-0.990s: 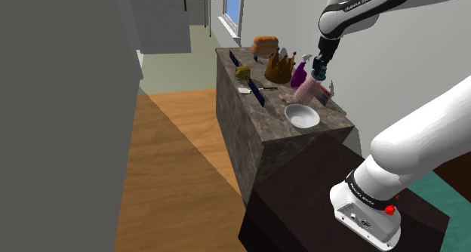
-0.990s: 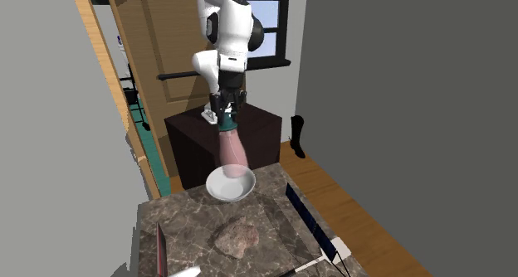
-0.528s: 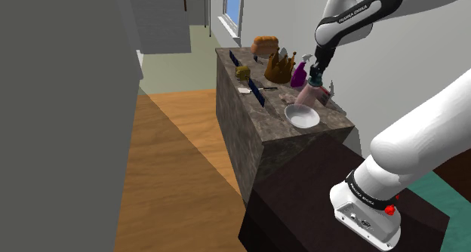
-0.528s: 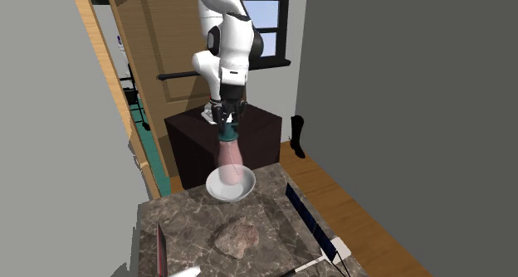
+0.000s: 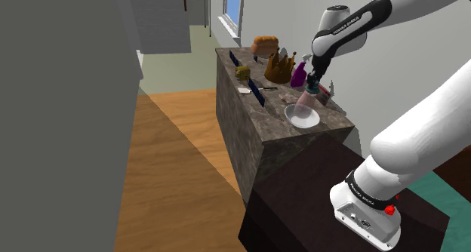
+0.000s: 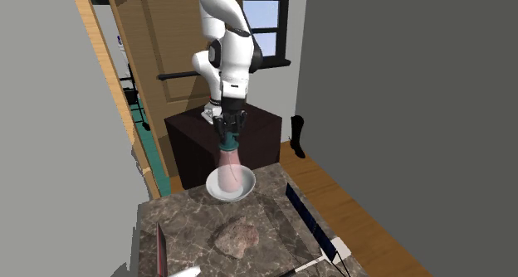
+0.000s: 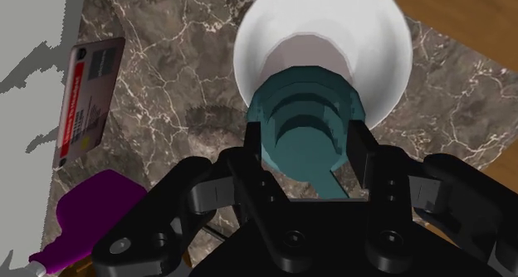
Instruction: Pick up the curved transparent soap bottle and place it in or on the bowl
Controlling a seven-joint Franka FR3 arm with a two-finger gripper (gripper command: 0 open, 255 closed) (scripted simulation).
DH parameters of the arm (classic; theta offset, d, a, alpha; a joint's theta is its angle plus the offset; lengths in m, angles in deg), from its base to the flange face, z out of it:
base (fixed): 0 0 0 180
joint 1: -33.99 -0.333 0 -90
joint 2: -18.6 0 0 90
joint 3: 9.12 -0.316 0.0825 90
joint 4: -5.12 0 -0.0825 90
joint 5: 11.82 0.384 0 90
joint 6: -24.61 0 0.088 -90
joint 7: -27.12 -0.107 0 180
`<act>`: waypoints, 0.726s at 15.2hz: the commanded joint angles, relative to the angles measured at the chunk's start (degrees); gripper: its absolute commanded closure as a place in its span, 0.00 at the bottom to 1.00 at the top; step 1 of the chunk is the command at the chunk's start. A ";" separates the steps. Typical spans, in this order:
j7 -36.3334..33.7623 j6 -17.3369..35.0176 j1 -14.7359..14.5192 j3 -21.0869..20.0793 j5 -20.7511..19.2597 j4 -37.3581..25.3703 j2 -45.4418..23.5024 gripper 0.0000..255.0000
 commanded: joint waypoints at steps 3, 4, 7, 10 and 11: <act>-0.08 0.34 0.01 0.01 -0.03 0.09 -0.20 1.00; -0.08 0.34 0.01 0.01 -0.03 0.09 -0.20 1.00; -0.08 0.35 0.01 0.01 -0.03 0.09 -0.19 0.00; -0.07 0.35 0.01 0.01 -0.03 0.10 -0.19 0.00; -0.07 0.35 0.01 0.01 -0.03 0.10 -0.19 0.00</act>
